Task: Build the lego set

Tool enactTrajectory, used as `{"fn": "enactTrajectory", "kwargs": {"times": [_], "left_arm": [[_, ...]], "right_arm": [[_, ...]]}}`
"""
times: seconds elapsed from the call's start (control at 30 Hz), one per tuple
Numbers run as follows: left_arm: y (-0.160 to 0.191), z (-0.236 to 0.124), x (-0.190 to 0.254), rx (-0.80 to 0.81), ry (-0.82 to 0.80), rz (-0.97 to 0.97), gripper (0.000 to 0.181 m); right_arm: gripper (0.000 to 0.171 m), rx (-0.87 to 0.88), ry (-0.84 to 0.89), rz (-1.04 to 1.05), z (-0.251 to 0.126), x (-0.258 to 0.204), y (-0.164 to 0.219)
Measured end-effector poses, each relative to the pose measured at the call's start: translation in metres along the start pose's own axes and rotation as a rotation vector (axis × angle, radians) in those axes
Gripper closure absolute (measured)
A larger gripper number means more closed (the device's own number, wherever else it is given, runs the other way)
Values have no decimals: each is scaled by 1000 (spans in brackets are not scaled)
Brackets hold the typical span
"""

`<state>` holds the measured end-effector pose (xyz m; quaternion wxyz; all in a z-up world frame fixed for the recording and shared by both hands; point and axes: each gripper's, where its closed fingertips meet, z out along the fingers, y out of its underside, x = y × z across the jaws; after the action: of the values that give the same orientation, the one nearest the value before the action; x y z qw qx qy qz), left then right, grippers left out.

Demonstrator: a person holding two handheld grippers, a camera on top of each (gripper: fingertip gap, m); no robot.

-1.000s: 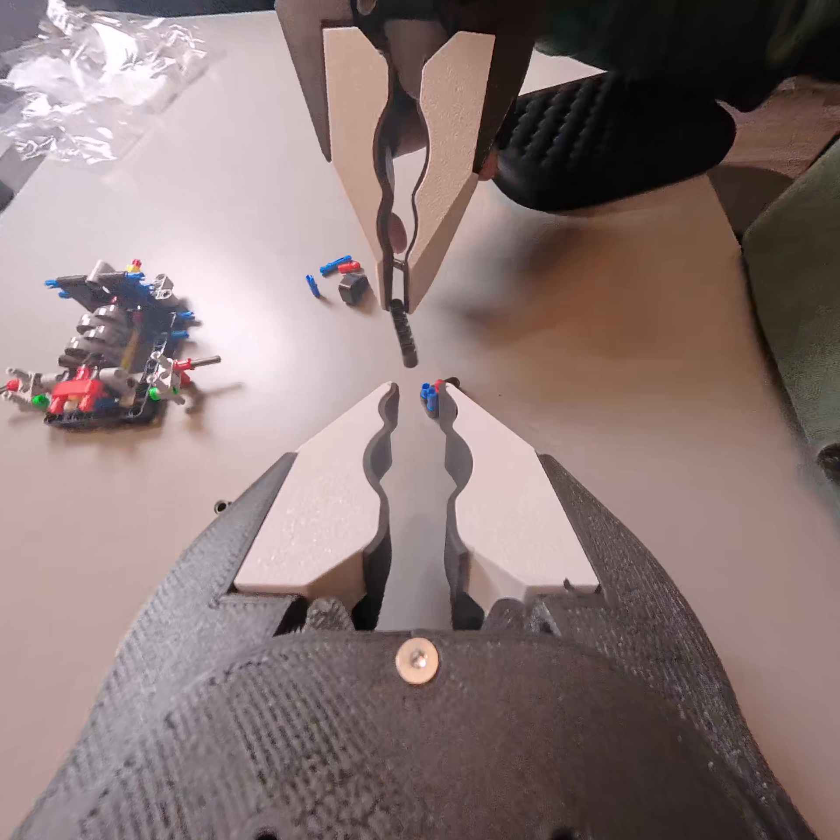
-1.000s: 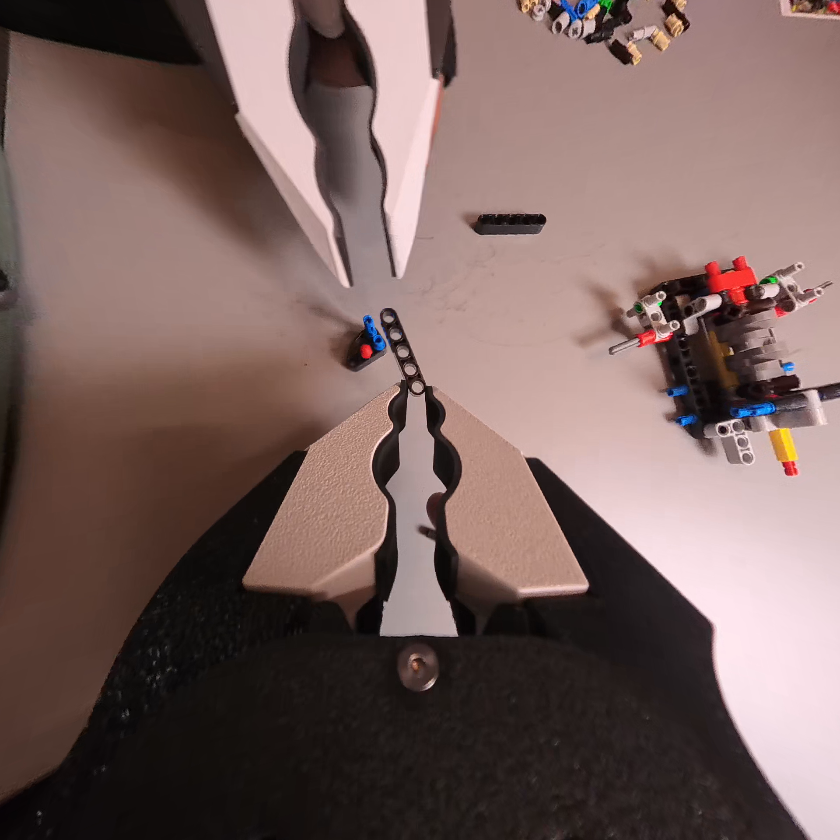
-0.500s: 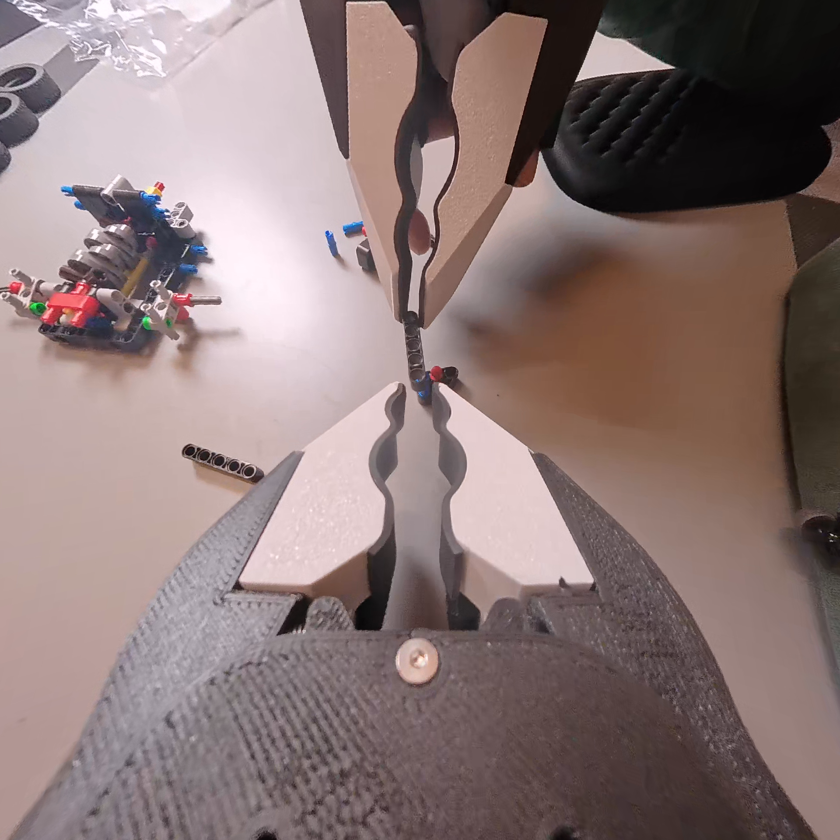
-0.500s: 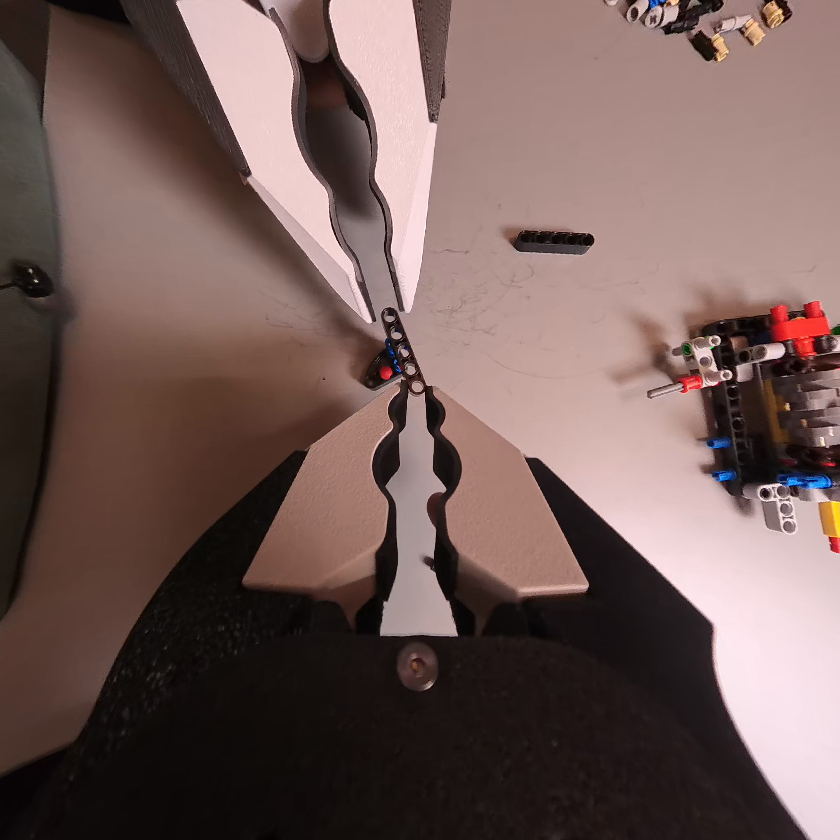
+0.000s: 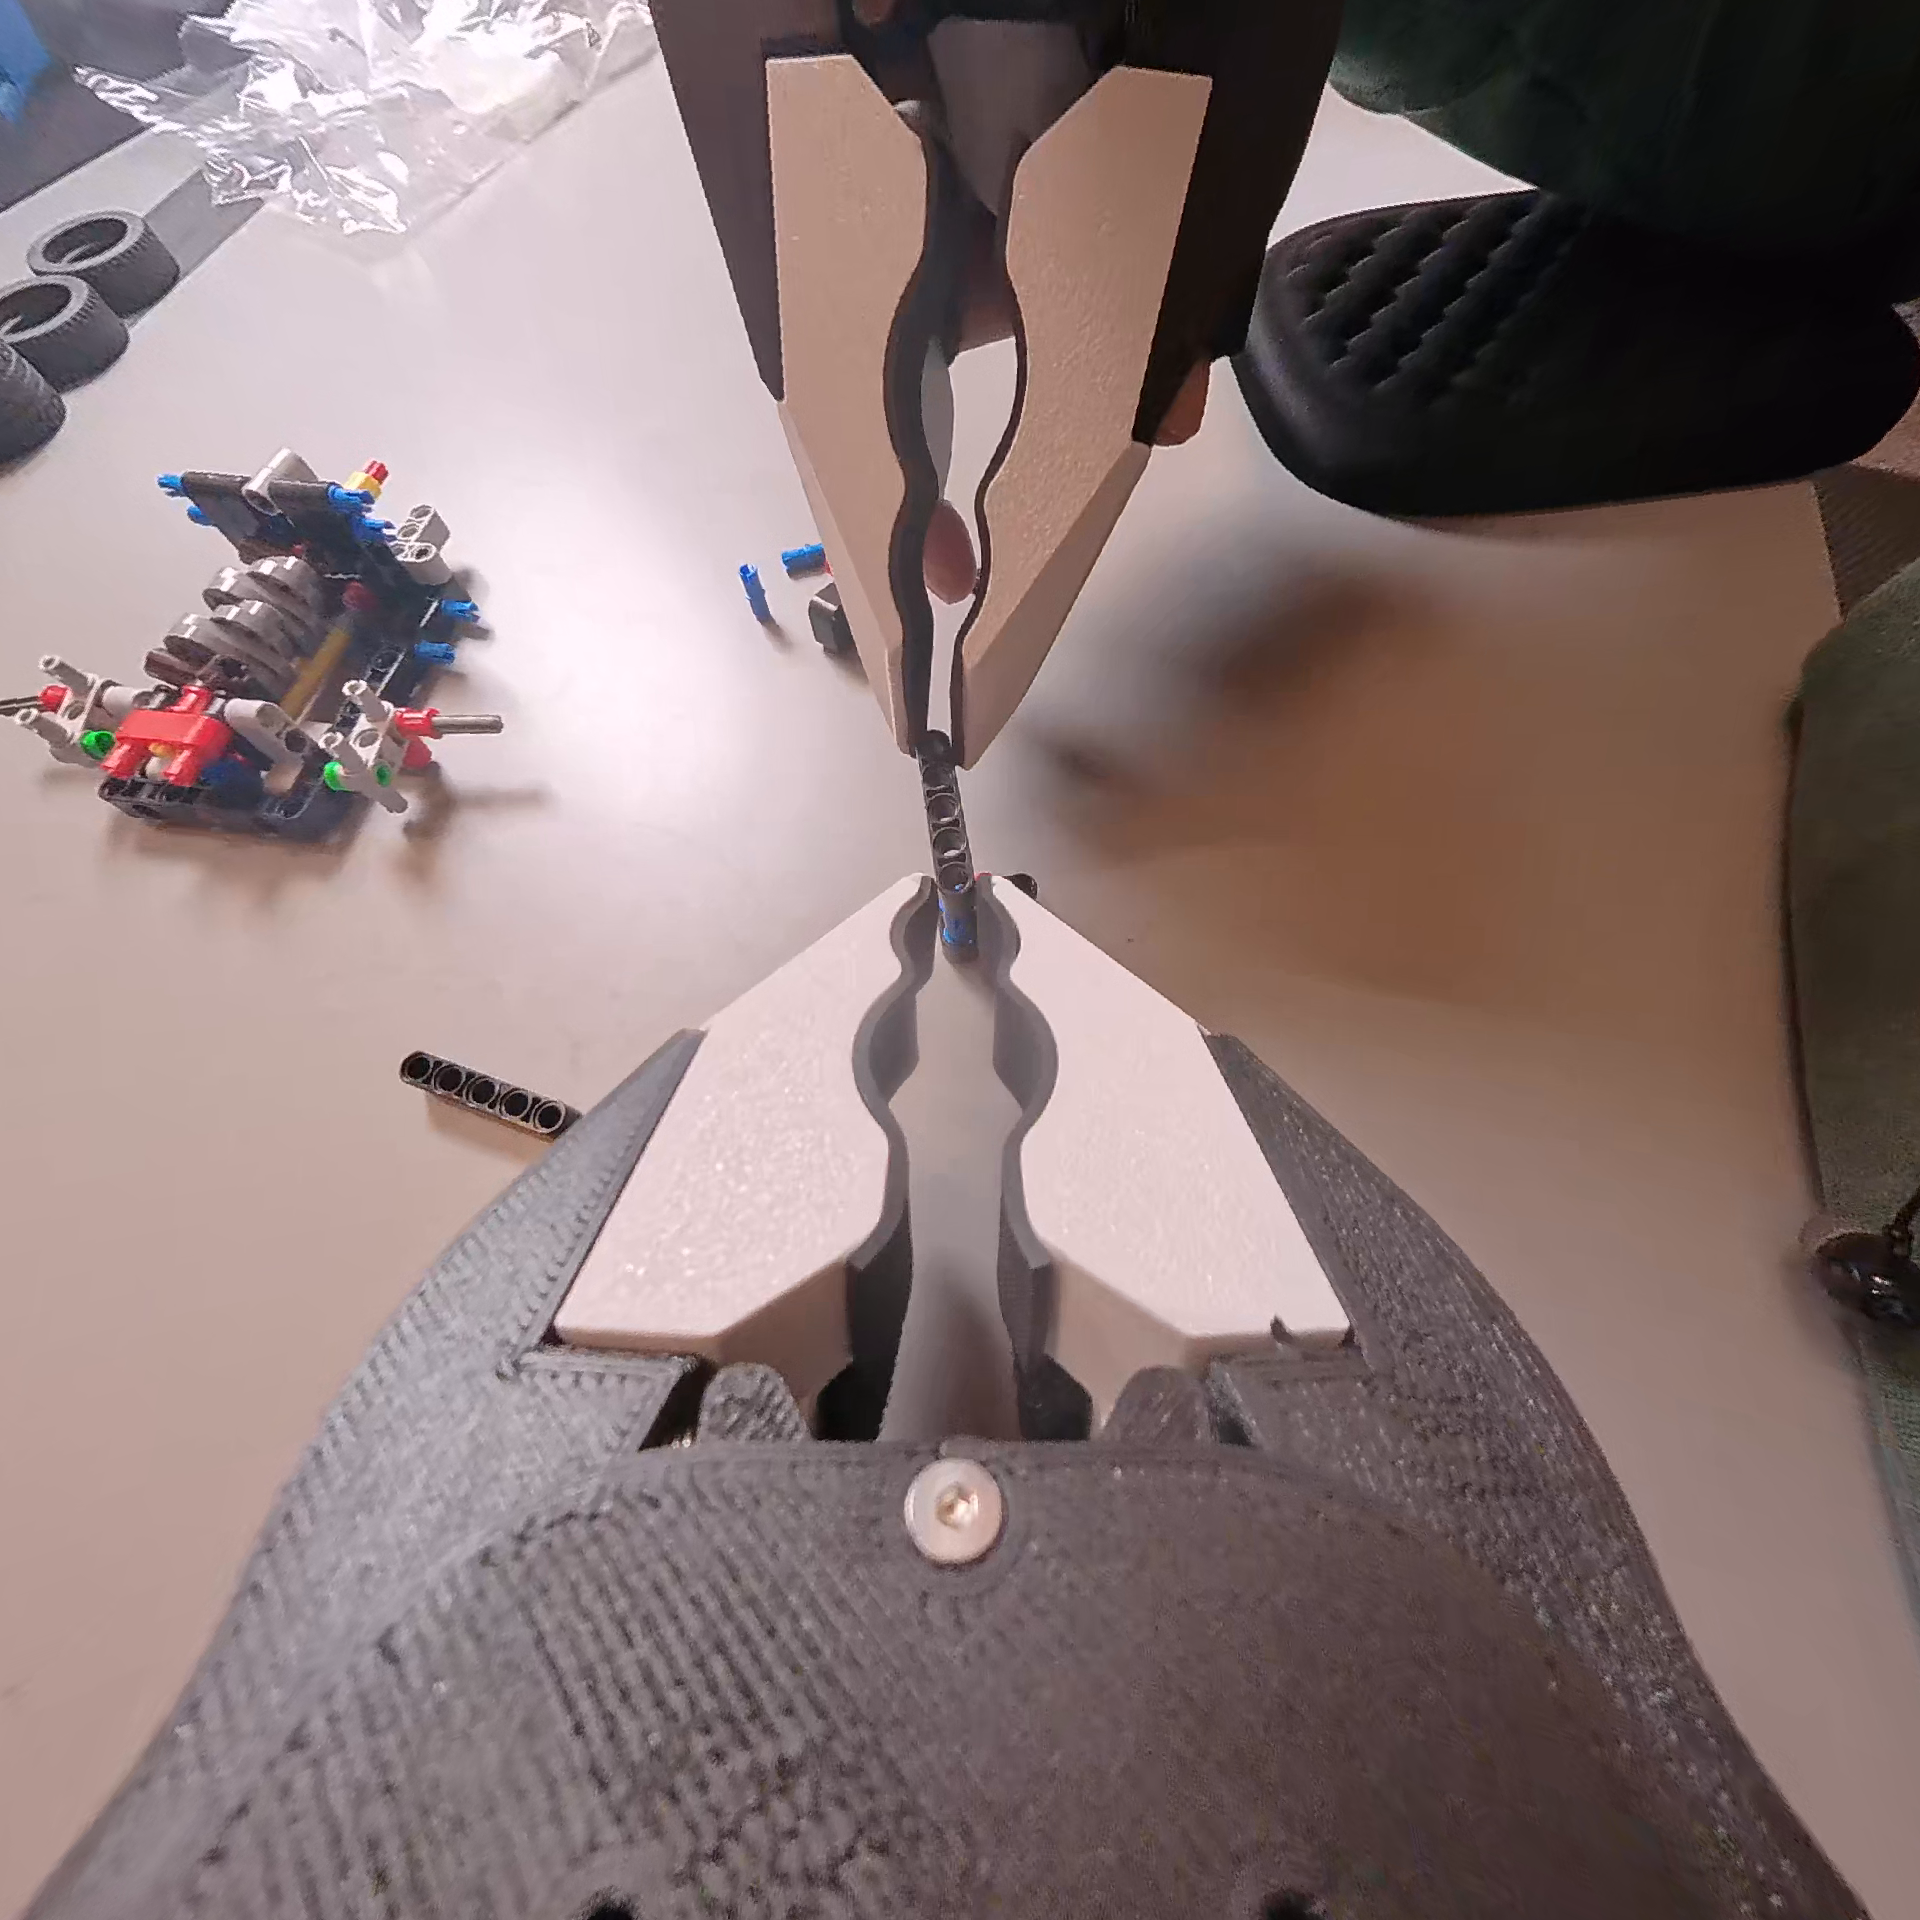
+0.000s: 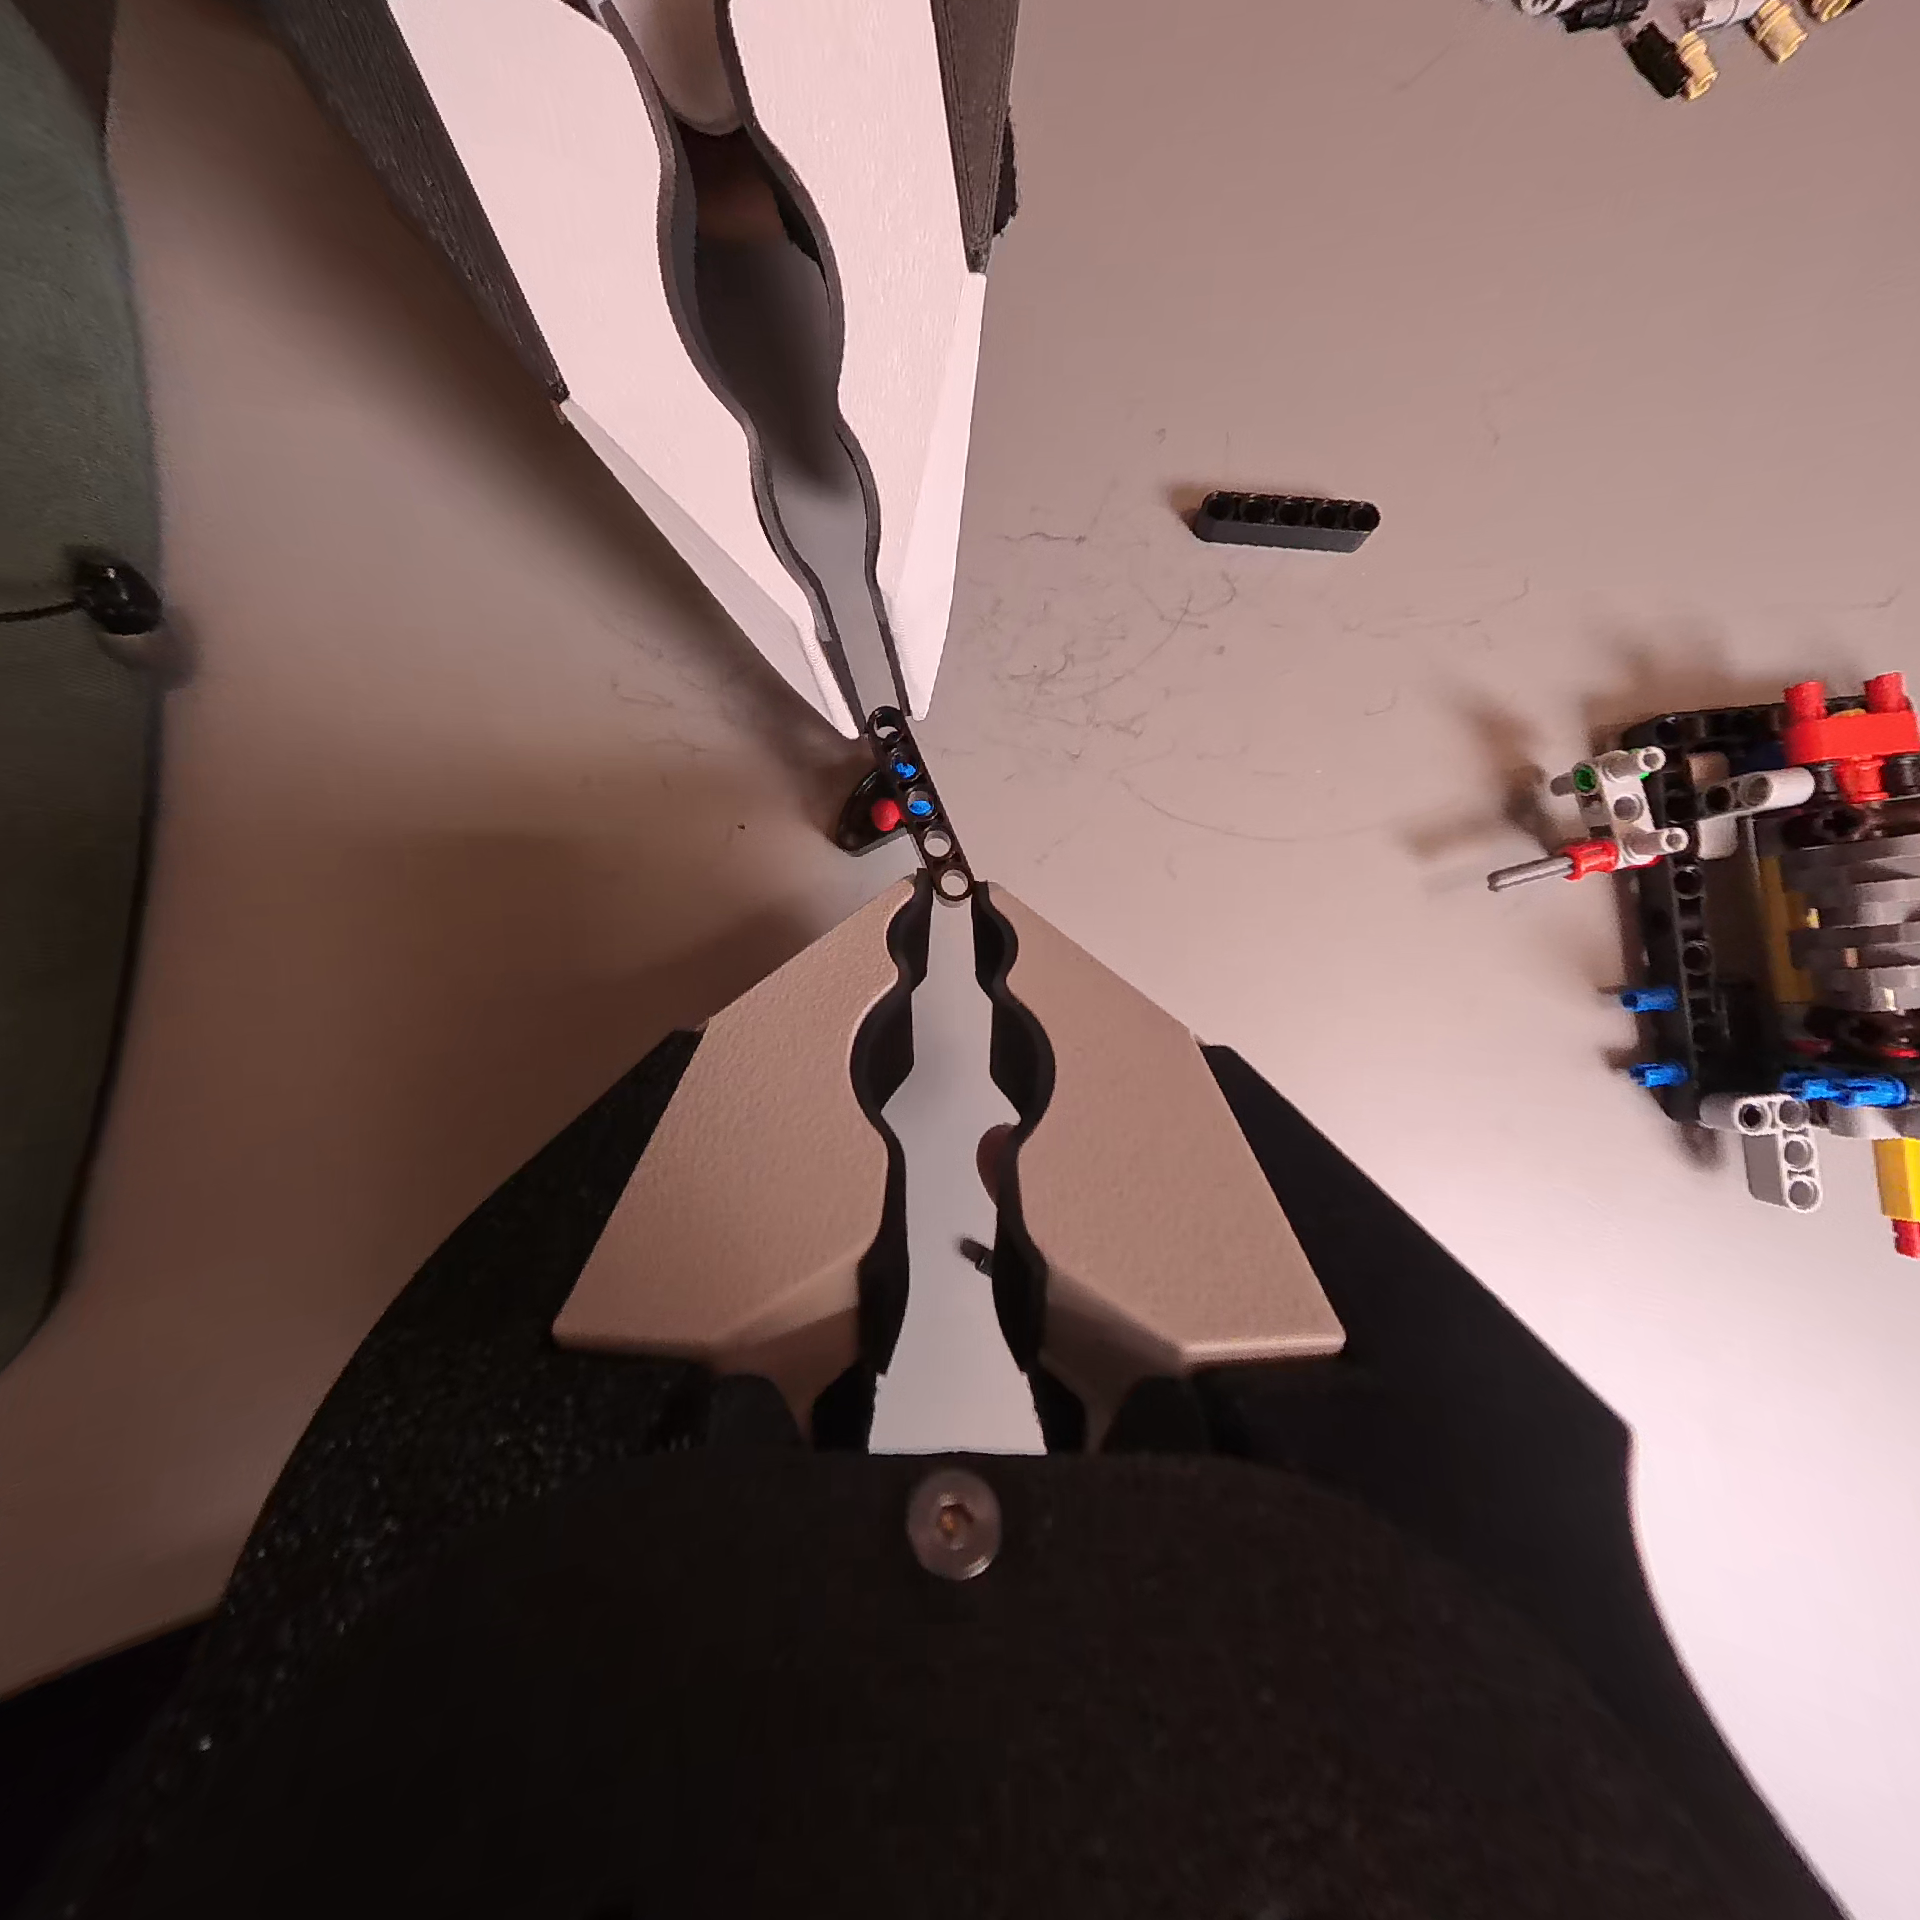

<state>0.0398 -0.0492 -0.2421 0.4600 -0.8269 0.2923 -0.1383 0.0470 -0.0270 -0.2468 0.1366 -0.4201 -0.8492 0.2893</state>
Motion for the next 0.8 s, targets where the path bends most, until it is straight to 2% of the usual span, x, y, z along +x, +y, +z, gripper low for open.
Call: {"fn": "enactTrajectory", "kwargs": {"times": [0.03, 0.8], "left_arm": [[0, 0, 0, 0, -2, 1, 176], [2, 2, 2, -21, -6, 22, 178]], "right_arm": [[167, 0, 1, 1, 0, 0, 0], [164, 9, 11, -49, 7, -1, 4]]}}
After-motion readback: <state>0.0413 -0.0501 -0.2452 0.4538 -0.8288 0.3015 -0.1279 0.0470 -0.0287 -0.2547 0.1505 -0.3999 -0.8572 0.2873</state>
